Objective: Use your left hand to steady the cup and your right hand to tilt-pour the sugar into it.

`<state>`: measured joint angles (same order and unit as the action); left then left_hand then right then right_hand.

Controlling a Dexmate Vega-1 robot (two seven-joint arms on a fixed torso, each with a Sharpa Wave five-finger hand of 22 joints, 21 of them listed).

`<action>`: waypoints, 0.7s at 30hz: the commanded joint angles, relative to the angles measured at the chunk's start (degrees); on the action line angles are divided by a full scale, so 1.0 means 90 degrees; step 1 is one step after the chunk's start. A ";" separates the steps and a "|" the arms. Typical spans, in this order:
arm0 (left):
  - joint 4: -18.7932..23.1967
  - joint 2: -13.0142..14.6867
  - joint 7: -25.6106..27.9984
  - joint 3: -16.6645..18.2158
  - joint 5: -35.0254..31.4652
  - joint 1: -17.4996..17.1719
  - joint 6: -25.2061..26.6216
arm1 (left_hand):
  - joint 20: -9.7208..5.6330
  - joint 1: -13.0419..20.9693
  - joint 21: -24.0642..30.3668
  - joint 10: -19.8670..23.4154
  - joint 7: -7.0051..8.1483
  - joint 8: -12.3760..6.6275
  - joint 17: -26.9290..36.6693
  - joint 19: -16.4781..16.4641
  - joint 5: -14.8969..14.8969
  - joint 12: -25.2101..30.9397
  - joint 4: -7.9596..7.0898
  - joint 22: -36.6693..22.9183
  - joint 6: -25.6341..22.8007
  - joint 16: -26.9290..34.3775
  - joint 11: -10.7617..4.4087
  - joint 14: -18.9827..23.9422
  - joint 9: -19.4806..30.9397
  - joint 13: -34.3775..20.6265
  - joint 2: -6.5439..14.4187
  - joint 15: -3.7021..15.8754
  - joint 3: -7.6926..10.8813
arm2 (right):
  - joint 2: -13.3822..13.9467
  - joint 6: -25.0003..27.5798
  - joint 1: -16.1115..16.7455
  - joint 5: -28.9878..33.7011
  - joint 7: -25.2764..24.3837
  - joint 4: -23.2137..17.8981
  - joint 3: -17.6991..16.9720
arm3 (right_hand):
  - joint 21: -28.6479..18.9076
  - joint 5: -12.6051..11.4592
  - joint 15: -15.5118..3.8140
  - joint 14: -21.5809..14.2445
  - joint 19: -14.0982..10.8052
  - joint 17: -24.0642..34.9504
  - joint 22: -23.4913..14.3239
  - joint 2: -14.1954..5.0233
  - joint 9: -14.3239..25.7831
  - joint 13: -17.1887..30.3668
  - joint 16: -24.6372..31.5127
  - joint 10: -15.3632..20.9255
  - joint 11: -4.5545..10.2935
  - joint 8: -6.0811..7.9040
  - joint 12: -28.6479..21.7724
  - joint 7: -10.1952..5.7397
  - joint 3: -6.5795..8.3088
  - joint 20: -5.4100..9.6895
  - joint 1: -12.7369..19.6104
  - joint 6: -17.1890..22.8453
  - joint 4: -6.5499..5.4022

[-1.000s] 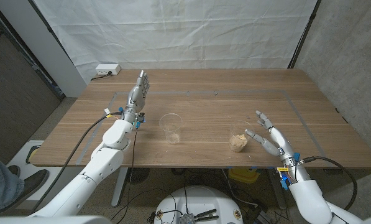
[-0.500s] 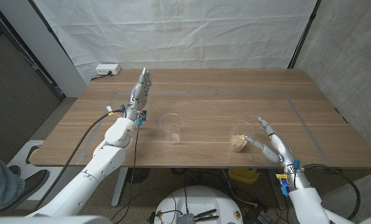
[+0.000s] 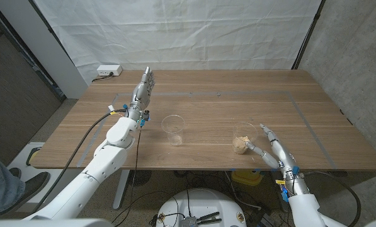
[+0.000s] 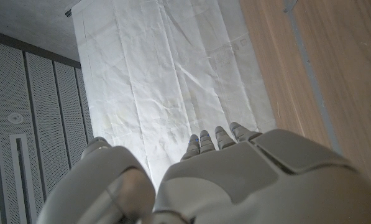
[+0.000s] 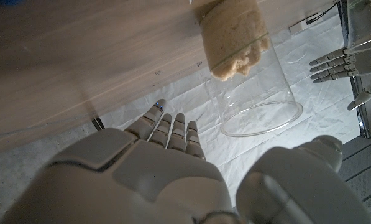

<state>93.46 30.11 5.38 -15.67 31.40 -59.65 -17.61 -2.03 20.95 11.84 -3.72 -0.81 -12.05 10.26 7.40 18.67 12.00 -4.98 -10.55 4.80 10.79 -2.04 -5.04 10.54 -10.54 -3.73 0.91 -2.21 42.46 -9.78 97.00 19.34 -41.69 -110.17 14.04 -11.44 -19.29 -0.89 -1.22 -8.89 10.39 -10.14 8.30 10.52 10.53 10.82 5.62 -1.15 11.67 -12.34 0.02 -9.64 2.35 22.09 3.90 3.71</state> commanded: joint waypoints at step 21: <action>0.0087 0.0017 0.0072 0.0106 0.0096 -0.0181 -0.0052 | -0.0302 0.0013 0.0000 0.0079 -0.0012 0.0040 0.0032 0.0036 -0.0008 -0.0015 -0.0019 -0.0018 -0.0073 0.0019 0.0000 0.0008 0.0015 -0.0013 0.0104 -0.0012 -0.0058 | -0.0055 0.1026 -0.0683 0.0731 -0.0512 0.0302 0.0822 | -0.0008 -0.0112 -0.0044 -0.0147 -0.0105 -0.0004 -0.0005 -0.0137 0.0029 0.0023 0.0039 0.0110 0.0041 0.0034 -0.0055 -0.0029 -0.0041 0.0355 0.0130 0.0084 0.0032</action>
<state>94.09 30.16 5.66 -15.55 31.65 -60.08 -17.19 -2.03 21.34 11.84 -3.11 -0.92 -11.60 10.25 7.40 18.67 12.00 -4.98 -10.54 4.29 10.79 -2.05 -5.04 10.54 -10.53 -2.74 0.91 -2.52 42.34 -1.98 92.63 25.24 -44.80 -108.25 19.51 -11.44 -19.74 -1.32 -1.66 -9.19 10.40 -10.14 7.42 10.52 10.53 10.82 5.96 -0.90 11.66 -12.34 -0.30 -9.64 2.05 22.97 4.22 3.71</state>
